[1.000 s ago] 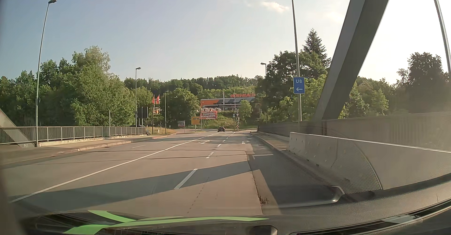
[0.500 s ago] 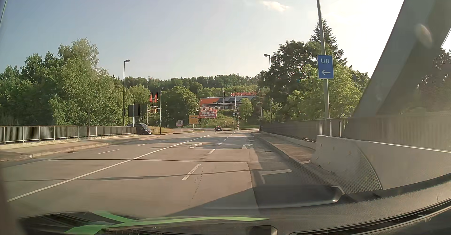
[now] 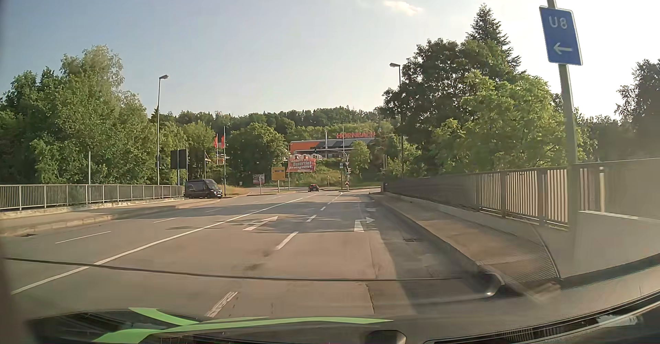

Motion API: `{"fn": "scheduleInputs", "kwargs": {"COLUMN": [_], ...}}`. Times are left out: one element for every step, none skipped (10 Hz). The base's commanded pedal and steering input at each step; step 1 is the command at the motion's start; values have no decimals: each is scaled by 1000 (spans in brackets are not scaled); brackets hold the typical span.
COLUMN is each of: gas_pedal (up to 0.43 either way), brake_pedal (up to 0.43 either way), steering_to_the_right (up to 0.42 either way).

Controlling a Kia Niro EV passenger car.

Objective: Follow the waypoints while adhering to traffic rules and regulations

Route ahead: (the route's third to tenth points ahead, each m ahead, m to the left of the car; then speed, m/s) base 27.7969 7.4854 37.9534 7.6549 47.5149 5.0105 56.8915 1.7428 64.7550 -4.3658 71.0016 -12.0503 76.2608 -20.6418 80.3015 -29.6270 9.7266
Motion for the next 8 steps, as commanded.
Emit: {"fn": "scheduleInputs", "kwargs": {"gas_pedal": [67,67,67,67,67,59,67,59], "brake_pedal": [0,0,0,0,0,0,0,0], "steering_to_the_right": [3,4,4,2,3,2,1,-1]}}
